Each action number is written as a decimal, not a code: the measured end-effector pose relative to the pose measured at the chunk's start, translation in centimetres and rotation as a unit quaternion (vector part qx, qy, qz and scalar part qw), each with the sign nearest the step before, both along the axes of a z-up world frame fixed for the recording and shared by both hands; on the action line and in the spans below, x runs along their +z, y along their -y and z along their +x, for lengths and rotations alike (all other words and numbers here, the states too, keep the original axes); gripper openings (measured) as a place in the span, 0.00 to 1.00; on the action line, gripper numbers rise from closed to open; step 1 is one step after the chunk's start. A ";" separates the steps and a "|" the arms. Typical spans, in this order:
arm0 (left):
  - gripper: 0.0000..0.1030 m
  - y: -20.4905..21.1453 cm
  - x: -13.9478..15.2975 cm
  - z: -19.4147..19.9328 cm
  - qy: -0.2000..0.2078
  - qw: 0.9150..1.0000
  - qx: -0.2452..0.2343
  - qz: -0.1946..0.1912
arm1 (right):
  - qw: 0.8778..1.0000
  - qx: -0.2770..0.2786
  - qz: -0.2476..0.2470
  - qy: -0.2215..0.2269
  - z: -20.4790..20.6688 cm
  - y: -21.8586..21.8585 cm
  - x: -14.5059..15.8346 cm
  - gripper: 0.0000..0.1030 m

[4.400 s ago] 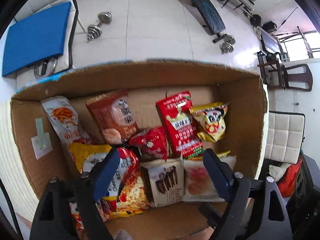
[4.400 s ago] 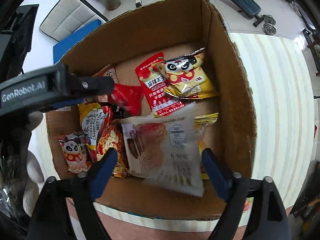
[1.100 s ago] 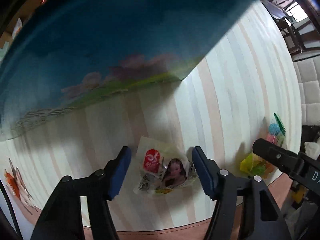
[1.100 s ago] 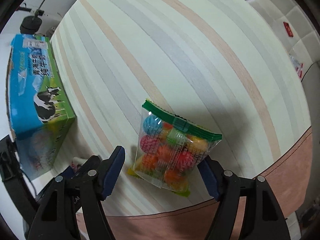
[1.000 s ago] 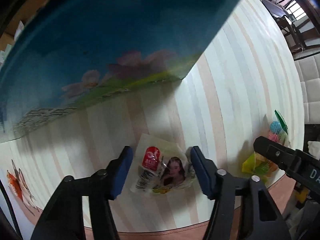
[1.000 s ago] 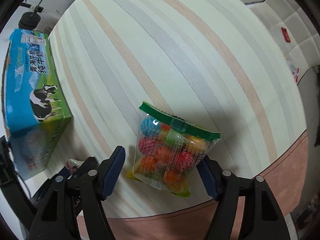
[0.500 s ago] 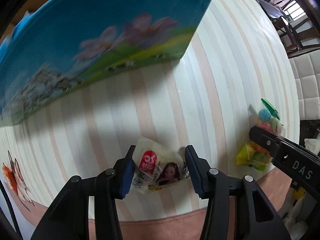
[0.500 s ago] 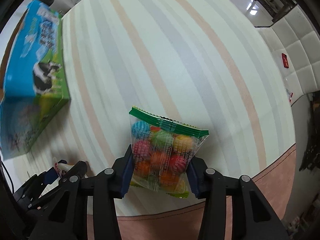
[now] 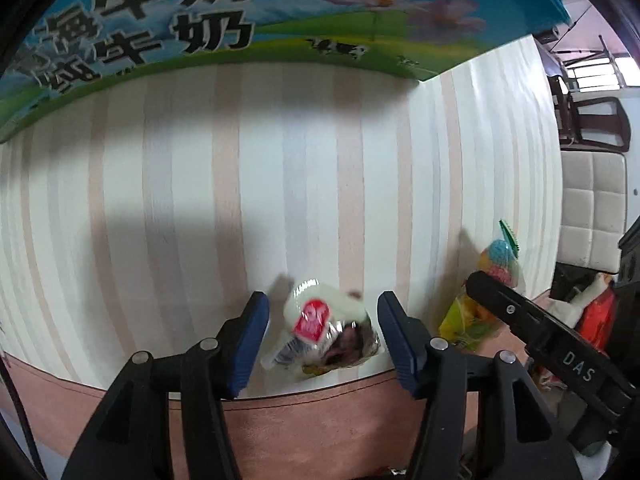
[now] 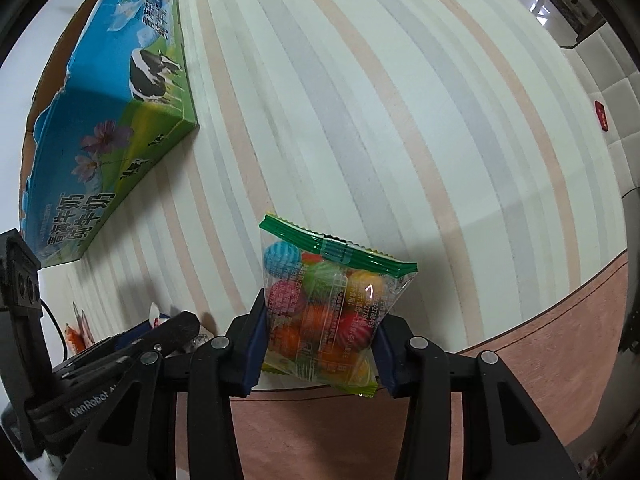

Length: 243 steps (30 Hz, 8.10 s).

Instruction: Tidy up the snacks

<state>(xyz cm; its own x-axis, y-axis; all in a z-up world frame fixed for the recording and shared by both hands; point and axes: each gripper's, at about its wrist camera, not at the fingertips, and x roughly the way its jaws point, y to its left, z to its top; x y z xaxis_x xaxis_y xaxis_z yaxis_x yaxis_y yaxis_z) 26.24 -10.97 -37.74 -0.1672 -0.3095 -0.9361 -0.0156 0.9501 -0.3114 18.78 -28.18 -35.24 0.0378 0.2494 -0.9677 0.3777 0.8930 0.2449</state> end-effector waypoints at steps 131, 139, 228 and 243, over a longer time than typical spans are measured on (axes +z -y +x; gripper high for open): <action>0.95 -46.3 6.5 -4.1 0.011 0.854 0.515 0.079 | 0.979 0.141 -0.051 0.139 14.3 -28.8 11.0 0.96; 0.95 -49.9 1.1 -5.5 -0.052 0.838 0.539 0.059 | 0.972 0.179 -0.052 0.140 14.5 -34.1 10.1 0.96; 0.96 -15.3 16.4 16.9 0.167 0.982 0.043 0.077 | 0.971 0.155 -0.125 0.130 18.2 -16.3 13.1 0.96; 0.96 -15.9 25.5 7.1 0.291 0.945 0.057 0.136 | 0.957 0.154 -0.129 0.207 9.3 -16.5 21.4 0.96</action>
